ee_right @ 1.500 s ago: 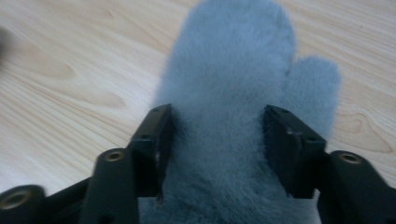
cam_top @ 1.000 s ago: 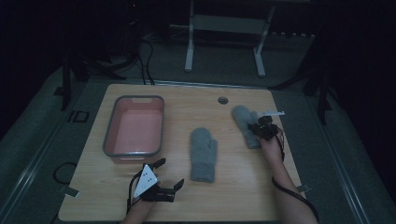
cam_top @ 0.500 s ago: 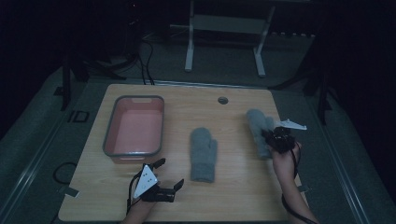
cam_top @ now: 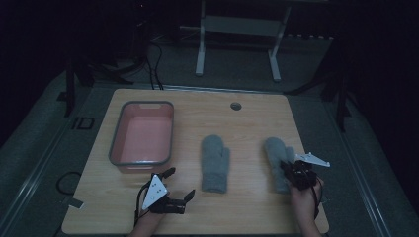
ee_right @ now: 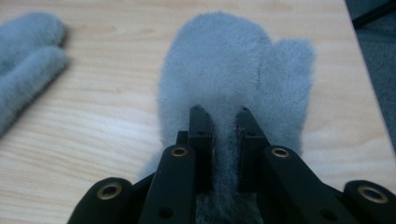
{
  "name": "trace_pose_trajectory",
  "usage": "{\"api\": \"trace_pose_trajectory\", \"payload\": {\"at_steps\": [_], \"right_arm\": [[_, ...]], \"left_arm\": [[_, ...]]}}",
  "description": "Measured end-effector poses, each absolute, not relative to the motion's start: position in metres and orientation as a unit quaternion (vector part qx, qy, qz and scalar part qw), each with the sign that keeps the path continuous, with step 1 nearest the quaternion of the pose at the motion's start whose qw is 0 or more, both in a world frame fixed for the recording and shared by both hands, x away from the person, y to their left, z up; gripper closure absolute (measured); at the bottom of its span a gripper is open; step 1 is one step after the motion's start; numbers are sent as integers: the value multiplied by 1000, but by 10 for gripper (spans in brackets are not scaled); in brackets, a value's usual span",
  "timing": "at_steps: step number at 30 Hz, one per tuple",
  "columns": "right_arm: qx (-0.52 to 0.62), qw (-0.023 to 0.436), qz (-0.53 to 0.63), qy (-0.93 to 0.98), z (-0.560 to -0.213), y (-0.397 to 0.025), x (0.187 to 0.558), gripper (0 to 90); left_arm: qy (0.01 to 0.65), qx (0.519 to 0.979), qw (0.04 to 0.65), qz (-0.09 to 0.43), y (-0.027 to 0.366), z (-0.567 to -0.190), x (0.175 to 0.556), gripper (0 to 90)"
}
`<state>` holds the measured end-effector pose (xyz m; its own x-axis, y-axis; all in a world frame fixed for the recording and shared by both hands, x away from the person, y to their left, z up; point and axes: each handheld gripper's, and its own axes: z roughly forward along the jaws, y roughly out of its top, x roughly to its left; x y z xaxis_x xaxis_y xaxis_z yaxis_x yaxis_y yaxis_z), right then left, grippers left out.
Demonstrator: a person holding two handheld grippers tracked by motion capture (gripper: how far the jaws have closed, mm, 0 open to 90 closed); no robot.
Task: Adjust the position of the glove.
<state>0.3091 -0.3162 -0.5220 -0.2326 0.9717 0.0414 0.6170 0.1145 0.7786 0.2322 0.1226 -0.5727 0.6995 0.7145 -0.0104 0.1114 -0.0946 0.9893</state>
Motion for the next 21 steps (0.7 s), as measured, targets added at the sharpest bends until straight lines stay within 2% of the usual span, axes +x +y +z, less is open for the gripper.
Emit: {"api": "trace_pose_trajectory", "payload": {"at_steps": [4,7,10,15,21], "right_arm": [[572,239,334,710,-543,-315,312,798],[568,241,333,713,-546,-314,314,766],[566,243,335,713,-548,-314,314,695],[549,238,343,724,-542,-317,314,460],[534,233,343,737,-535,-324,317,416]], "left_arm": [[297,697,604,249,122,-573,232,15],[296,697,604,249,122,-573,232,16],[295,697,604,249,122,-573,232,16],[296,697,604,249,122,-573,232,16],[295,698,604,248,122,-573,232,16]]}}
